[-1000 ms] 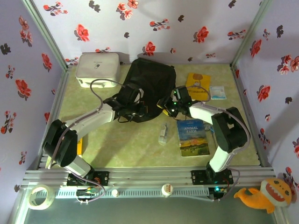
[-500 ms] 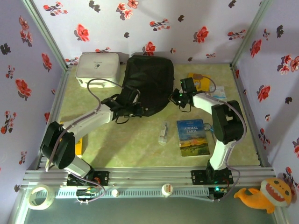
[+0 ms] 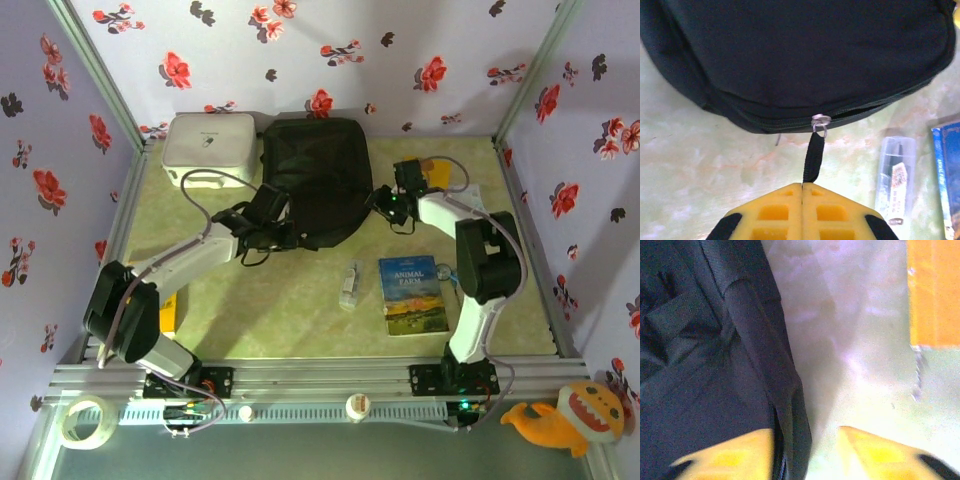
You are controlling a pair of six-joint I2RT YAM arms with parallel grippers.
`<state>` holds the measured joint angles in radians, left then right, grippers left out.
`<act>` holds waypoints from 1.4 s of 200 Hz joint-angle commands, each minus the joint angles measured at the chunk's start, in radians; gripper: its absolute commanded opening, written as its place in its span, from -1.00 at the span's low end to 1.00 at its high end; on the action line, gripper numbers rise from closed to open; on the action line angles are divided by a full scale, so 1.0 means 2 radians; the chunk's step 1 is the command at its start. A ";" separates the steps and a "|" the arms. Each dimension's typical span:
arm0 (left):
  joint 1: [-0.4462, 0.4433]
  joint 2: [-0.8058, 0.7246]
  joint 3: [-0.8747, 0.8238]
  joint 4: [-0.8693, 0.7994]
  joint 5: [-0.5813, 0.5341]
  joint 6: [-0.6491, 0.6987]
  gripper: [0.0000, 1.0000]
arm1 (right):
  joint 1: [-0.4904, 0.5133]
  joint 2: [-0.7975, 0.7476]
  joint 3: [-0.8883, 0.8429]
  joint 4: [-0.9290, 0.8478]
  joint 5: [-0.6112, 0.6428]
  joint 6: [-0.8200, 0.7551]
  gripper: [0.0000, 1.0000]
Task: Pack books, pencil case, and school supplies into a backpack
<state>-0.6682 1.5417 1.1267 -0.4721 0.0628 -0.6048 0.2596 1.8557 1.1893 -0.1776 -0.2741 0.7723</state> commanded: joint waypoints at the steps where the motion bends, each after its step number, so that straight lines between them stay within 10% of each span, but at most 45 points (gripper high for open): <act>1: -0.019 0.024 0.045 0.015 0.042 0.029 -1.00 | -0.004 -0.066 -0.056 0.027 -0.037 0.069 0.07; 34: -0.040 0.055 0.081 0.034 0.071 0.030 -1.00 | 0.008 -0.130 -0.154 0.108 -0.067 0.178 0.51; 83: -0.067 0.085 0.112 0.054 0.086 0.028 -1.00 | 0.047 -0.134 -0.165 0.124 -0.061 0.233 0.55; 132: -0.071 0.090 0.102 0.073 0.078 0.013 -1.00 | 0.048 -0.105 -0.168 0.129 -0.055 0.252 0.24; 185: -0.068 0.070 0.087 0.029 0.025 0.022 -1.00 | 0.047 -0.101 -0.170 0.092 0.006 0.240 -0.54; 280: -0.059 0.007 0.031 -0.059 -0.037 0.012 -1.00 | 0.040 -0.098 -0.169 0.066 0.053 0.228 -0.75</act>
<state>-0.7963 1.5864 1.2179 -0.5068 0.0383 -0.5663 0.3531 1.6539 0.8589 0.0177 -0.2489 1.2491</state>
